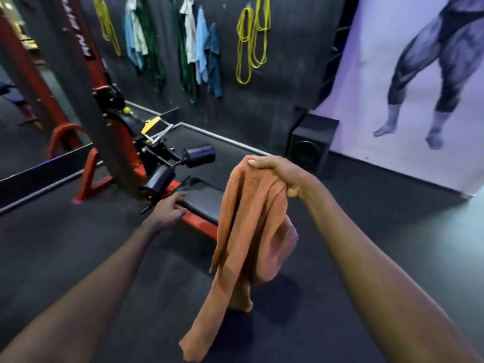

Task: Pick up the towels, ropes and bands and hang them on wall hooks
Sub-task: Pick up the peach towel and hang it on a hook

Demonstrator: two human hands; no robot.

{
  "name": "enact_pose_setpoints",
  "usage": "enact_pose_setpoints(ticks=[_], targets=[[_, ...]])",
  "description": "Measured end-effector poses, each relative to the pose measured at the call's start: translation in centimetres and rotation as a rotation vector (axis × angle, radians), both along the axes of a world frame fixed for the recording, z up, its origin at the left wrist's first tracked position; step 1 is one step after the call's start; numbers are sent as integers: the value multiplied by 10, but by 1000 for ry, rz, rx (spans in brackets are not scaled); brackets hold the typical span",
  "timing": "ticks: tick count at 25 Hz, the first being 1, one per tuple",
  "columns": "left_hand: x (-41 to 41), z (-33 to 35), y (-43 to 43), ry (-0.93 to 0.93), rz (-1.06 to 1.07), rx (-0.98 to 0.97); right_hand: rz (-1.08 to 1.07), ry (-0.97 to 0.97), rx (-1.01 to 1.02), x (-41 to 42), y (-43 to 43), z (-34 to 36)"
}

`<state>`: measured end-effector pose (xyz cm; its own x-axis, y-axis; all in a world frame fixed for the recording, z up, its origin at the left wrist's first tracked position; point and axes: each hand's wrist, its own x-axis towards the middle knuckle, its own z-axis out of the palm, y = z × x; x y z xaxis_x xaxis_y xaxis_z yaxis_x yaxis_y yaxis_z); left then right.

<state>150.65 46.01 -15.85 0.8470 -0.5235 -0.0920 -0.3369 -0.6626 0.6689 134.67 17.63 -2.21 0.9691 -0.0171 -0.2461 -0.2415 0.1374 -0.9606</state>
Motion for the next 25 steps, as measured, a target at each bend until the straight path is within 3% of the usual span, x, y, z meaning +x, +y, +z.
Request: enact_pose_setpoints(ticks=[5,11,13,17,22,25], targets=[[-44,4,-130,-21,-88,29,-72,-25,-99,-60,-124,11],[-60,17,-262,32,-194,-83,-112,-77,-164,-73,-232,38],[-63,29,-320,167,-339,-151,-135,-66,-204,-63,-267,43],[-81,57,-429,636,-687,-249,-241,-50,-228,-56,-332,54],[-100,75,-539,600,-490,-530,-432,-94,-172,-61,-412,30],[-84,75,-593,562,-375,-617,-222,-10,-249,-83,-475,-38]])
